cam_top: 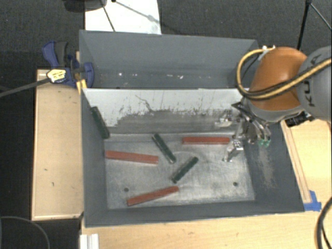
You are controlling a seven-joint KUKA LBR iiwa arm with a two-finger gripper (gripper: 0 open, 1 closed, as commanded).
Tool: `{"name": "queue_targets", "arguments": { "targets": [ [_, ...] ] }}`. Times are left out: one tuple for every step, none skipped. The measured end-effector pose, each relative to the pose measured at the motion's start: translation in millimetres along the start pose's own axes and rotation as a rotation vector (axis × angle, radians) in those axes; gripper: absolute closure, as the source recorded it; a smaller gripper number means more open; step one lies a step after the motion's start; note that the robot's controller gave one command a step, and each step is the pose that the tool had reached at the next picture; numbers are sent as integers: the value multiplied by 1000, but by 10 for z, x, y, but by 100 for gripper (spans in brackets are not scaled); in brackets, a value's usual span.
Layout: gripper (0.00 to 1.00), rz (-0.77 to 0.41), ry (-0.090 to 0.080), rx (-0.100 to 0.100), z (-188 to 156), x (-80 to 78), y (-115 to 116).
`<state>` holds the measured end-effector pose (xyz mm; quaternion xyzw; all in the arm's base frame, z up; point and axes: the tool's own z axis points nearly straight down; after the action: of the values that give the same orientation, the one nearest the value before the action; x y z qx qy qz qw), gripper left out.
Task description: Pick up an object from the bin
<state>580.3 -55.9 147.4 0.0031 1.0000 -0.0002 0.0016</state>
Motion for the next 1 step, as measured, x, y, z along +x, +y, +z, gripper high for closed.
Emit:
{"name": "queue_targets", "arguments": {
  "targets": [
    [0,-1,0,0,0,0,0]
  ]
}}
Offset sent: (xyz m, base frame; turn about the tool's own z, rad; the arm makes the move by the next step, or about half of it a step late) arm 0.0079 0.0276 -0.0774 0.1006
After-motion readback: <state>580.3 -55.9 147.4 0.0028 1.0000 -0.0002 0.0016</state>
